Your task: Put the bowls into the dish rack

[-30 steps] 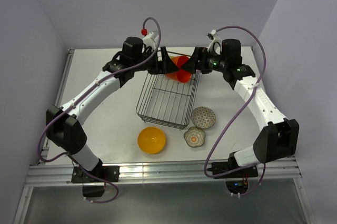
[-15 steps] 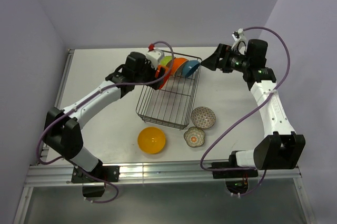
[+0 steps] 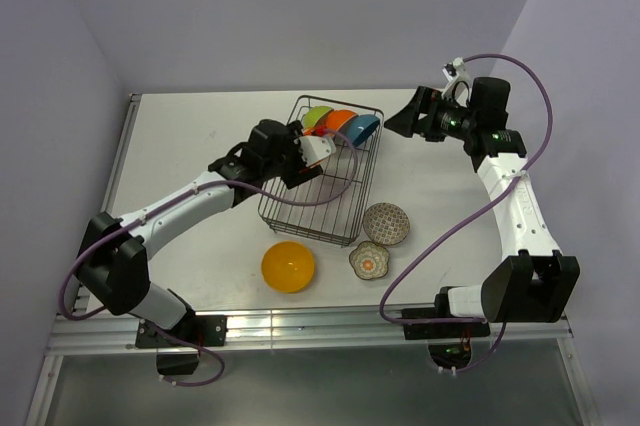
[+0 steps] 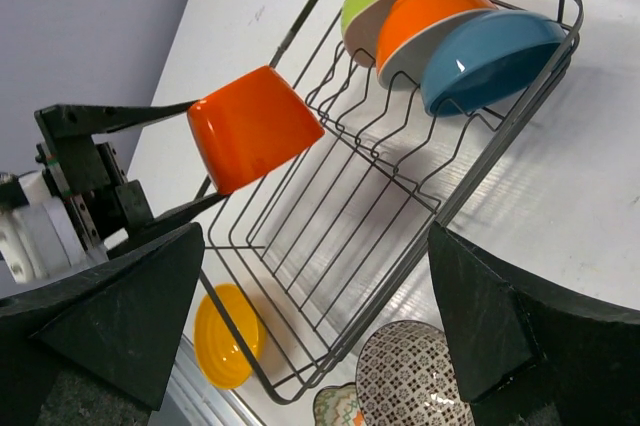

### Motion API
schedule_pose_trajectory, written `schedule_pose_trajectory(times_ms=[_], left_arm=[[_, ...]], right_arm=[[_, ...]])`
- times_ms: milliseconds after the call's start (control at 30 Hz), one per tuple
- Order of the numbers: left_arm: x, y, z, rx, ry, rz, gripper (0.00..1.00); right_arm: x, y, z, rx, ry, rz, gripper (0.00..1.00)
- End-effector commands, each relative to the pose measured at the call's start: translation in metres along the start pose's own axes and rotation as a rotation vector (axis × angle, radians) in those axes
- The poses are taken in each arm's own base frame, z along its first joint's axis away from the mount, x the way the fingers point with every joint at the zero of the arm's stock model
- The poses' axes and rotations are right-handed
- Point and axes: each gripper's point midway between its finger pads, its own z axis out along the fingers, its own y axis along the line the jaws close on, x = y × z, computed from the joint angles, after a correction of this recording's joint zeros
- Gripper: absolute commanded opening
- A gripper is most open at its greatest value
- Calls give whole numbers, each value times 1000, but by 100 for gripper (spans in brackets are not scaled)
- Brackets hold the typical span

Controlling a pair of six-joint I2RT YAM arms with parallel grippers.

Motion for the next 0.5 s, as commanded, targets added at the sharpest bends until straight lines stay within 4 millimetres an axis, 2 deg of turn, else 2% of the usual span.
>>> schedule_pose_trajectory(times_ms=[0, 167, 467], left_arm=[[-36, 11, -11, -41, -110, 179, 0], [-30, -2, -7, -4, -93, 272, 0], [-18, -5, 0, -12, -59, 370, 0]], right_arm=[[-9, 11, -10, -19, -28, -47, 100], [-8, 10, -11, -12, -26, -55, 100], [-7, 8, -12, -11, -22, -54, 100]])
